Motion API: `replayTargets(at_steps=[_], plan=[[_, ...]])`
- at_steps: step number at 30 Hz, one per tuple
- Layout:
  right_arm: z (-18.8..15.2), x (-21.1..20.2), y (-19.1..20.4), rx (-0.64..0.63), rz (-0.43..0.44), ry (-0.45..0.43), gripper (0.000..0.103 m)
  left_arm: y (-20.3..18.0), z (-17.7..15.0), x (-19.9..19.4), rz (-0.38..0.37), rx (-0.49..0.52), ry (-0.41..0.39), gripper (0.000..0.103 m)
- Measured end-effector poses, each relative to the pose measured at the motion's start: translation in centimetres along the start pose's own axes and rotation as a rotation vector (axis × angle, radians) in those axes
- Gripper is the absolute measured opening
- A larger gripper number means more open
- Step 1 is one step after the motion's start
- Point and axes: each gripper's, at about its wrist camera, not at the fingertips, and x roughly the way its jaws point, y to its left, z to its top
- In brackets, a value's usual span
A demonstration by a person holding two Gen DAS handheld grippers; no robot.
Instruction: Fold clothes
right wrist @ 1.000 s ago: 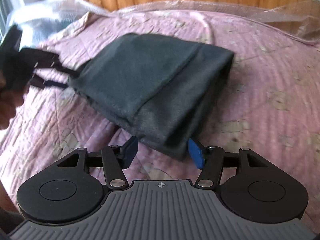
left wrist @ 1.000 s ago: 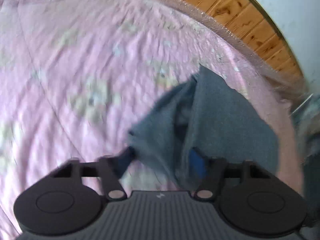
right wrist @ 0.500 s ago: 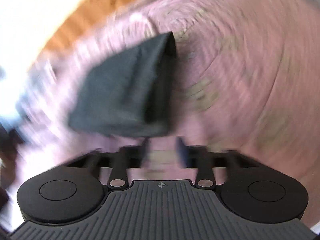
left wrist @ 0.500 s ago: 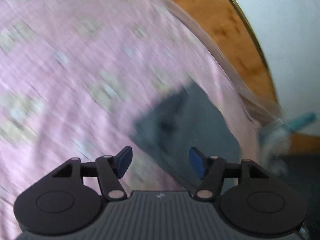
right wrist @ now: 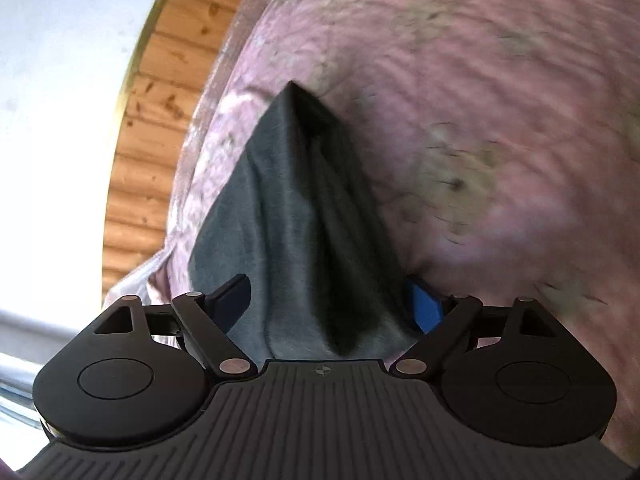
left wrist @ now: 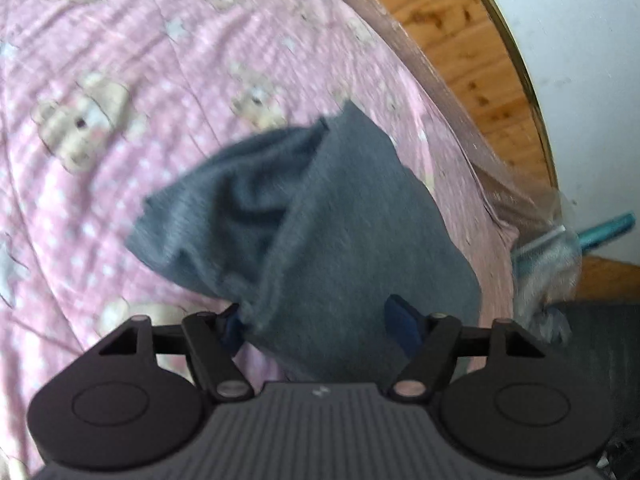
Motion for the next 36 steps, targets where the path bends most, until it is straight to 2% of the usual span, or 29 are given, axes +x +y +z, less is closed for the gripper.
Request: replayTargets(at_steps=[2,3,4,5,6,8,11,16,19,21,23,24,26,28,29,30,31,32,33,34,36], plan=[[0.3,0.6,0.2,-0.016,0.017,0.034,0.081,0.2,-0.3,0.0,-0.006,-0.020,-0.019,0.067],[0.5,0.9,0.2,-0.022,0.016,0.044,0.080,-0.2,-0.4,0.2,0.006,-0.010,-0.029,0.063],[0.7,1.4,0.0,-0.021,-0.001,0.056,0.069,-0.6,-0.3,0.3,0.010,-0.013,-0.034,0.053],[1.0,1.8,0.2,-0.031,-0.021,0.067,0.039,-1.1,0.0,0.2,0.006,-0.027,-0.034,0.029],[1.4,2.0,1.0,-0.069,-0.049,0.078,0.029,-1.9,0.5,-0.2,-0.006,-0.039,-0.043,0.024],[2.3,1.9,3.5,-0.152,-0.094,0.087,0.024,-3.9,2.0,-1.4,-0.047,-0.059,-0.073,0.023],[4.8,1.1,8.1,-0.236,-0.080,0.083,0.022,-8.5,5.7,-3.6,-0.090,-0.038,-0.147,0.021],[12.5,2.0,17.6,-0.386,0.054,0.071,0.022,-14.9,12.7,-6.7,-0.161,-0.006,-0.322,0.021],[16.2,3.0,22.5,-0.472,0.133,0.065,0.022,-17.5,14.7,-8.3,-0.189,0.026,-0.394,0.021],[17.7,3.3,24.4,-0.516,0.172,0.064,0.022,-18.0,14.7,-8.1,-0.167,0.039,-0.416,0.022],[18.5,4.2,24.7,-0.549,0.183,0.066,0.022,-16.8,14.4,-6.5,-0.108,0.017,-0.404,0.029],[18.8,5.0,24.6,-0.564,0.179,0.072,0.022,-15.2,14.1,-4.6,-0.049,-0.022,-0.382,0.037],[18.8,8.3,21.9,-0.570,0.116,0.113,0.026,-11.3,13.1,-0.4,0.111,-0.084,-0.344,0.045],[18.4,12.8,17.8,-0.575,0.006,0.146,0.037,-6.2,11.7,4.1,0.368,-0.113,-0.239,0.037],[18.2,14.9,15.4,-0.593,-0.099,0.172,0.041,-4.0,11.2,4.9,0.428,-0.160,-0.184,0.020],[18.1,16.3,13.3,-0.588,-0.210,0.209,0.038,-2.9,10.7,4.4,0.415,-0.194,-0.185,0.012],[18.2,16.1,12.2,-0.549,-0.217,0.210,0.036,-2.5,10.3,3.1,0.374,-0.208,-0.221,0.016],[18.3,15.4,11.4,-0.517,-0.200,0.202,0.036,-2.8,10.4,2.2,0.348,-0.200,-0.251,0.027],[18.4,14.2,11.7,-0.520,-0.145,0.175,0.036,-3.7,10.8,1.4,0.334,-0.176,-0.278,0.033],[18.3,13.6,12.7,-0.562,-0.129,0.147,0.036,-4.7,11.5,1.0,0.309,-0.147,-0.299,0.035],[18.2,12.8,14.9,-0.649,-0.091,0.096,0.036,-7.2,13.9,2.2,0.263,-0.056,-0.303,0.052]])
